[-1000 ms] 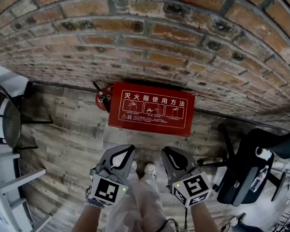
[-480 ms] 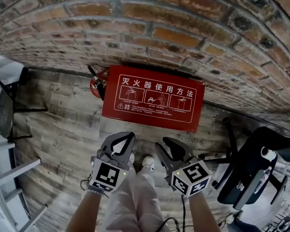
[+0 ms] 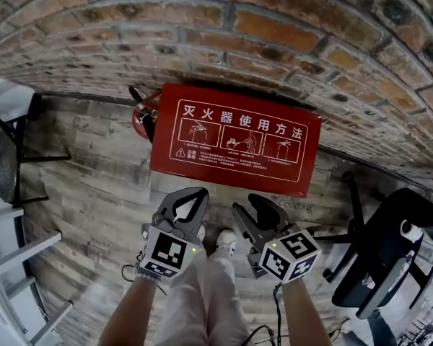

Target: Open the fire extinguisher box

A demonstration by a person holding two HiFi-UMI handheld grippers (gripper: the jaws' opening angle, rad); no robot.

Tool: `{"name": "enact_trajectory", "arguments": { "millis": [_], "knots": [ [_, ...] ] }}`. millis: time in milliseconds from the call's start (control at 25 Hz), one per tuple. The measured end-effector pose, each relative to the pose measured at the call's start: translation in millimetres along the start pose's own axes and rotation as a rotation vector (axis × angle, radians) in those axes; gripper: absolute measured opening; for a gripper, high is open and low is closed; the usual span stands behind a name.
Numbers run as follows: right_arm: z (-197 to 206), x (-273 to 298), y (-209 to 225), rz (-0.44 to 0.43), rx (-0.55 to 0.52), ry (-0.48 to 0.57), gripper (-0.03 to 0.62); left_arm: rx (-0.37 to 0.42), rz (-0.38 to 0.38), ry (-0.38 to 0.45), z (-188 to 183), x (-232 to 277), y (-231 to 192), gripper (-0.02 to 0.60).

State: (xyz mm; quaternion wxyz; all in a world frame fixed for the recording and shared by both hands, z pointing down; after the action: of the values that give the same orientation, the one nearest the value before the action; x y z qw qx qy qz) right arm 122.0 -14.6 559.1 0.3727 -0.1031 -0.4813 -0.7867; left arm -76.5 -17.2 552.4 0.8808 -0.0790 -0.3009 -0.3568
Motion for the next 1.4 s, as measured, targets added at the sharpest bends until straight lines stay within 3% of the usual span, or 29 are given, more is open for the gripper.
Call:
{"name": "enact_trajectory", "arguments": {
  "millis": [280,600,1400],
  "knots": [
    [-4,11,11,-0.018,0.097,0.071,0.241,-0.02,-0.014,-0.022,11,12,-7,0.0],
    [-6,11,13,-0.027,0.137,0.088,0.238,-0.083,-0.031,-0.02,16,20,-14,0.0],
    [-13,-11,-7,-0.028,0.149,0.102,0.198,0.002,0.022,-0.069,17,23,1,0.0]
  ]
}}
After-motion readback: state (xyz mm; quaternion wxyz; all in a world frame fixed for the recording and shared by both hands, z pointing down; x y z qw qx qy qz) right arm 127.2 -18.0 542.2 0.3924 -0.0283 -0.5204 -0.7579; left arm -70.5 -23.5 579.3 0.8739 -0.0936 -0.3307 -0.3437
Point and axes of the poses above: the fingertips, and each gripper's own axes: x forward along the fingers, y to its right, z out of its underside, the point moved 10 cm from there along -x, backward along the fingers, and after that the axes turned 10 degrees about x, right-handed, at the moved point
